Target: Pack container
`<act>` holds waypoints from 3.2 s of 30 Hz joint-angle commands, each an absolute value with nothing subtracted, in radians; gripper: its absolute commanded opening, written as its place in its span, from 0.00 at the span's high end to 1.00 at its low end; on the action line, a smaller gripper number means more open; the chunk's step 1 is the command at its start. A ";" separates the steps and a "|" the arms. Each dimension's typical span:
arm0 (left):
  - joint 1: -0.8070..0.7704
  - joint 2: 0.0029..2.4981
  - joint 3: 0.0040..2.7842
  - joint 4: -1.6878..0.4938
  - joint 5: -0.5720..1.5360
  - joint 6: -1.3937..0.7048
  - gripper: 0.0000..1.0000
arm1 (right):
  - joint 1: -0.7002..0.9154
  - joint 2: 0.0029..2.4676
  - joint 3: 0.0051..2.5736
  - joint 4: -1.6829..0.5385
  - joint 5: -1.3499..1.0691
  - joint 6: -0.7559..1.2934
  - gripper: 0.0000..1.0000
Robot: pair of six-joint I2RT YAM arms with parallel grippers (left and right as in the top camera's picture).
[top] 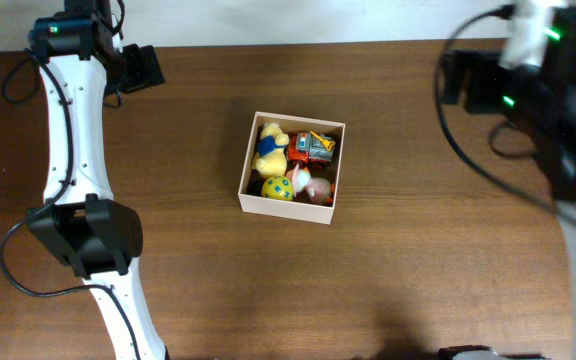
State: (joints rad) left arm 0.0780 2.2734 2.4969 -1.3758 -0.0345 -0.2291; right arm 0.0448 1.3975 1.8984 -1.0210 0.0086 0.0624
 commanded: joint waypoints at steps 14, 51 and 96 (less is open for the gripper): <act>0.079 2.278 2.512 -1.377 -0.042 -0.239 0.01 | 0.028 0.775 1.559 -1.009 0.091 0.056 0.01; 0.079 2.278 2.512 -1.377 -0.042 -0.239 0.01 | -0.067 0.037 0.112 -0.027 -0.001 -0.045 0.01; 0.079 2.278 2.512 -1.377 -0.042 -0.239 0.01 | -0.066 0.003 0.006 -0.073 -0.041 -0.071 0.01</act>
State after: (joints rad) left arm 0.0780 2.2734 2.4969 -1.3762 -0.0345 -0.2291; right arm -0.0601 0.0139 0.0128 -0.0742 -0.0280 -0.0711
